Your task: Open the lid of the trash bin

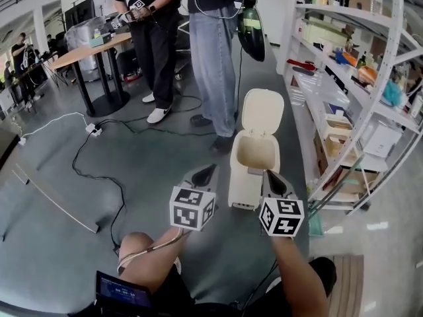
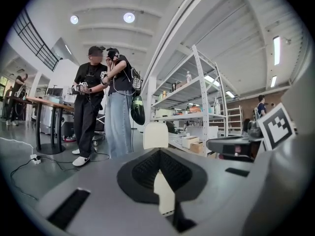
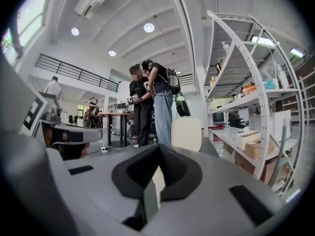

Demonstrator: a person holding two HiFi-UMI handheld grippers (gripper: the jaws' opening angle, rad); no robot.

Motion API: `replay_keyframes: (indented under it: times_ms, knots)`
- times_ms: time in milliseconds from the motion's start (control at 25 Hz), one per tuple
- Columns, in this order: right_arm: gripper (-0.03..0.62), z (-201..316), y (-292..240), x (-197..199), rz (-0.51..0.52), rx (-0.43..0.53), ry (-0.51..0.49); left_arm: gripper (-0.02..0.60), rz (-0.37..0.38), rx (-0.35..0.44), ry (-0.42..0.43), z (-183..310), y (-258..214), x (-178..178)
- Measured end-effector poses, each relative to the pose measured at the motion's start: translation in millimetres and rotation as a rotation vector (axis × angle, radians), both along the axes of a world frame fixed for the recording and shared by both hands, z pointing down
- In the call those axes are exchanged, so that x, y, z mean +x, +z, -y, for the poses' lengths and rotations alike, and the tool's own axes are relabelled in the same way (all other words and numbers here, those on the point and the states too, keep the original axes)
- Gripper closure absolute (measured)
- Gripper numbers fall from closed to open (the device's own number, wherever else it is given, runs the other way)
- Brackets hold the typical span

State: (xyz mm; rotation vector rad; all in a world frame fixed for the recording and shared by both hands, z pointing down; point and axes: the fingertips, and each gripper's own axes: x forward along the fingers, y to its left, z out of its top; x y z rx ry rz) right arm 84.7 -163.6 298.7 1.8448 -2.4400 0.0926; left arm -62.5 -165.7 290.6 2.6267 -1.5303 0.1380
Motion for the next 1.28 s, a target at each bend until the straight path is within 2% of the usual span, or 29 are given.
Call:
replay_keyframes:
  times_ms: [160,440,680,920,1160,1280]
  knots:
    - [0.589,-34,-17,-17,0.032,0.01,-0.011,0.584,-0.003,0.018,0.02,-43,-10,1]
    - [0.589,-89,-35,-38,-0.037,0.038,-0.063,0.584,0.099,0.127,0.022,-106,-26,-14]
    - [0.589,-124,-34,-39,-0.048,0.044,-0.08,0.584,0.076,0.112,0.001,-140,-28,-29]
    - [0.589,-141,-38,-44,-0.091,0.078,-0.093,0.584,0.075,0.12,-0.028,-152,-30,-29]
    - [0.589,-147,-38,-40,-0.098,0.088,-0.086,0.584,0.03,0.077,-0.04,-147,-26,-25]
    - [0.589,-144,-38,-33,-0.082,0.082,-0.08,0.584,0.026,0.082,-0.053,-141,-29,-25]
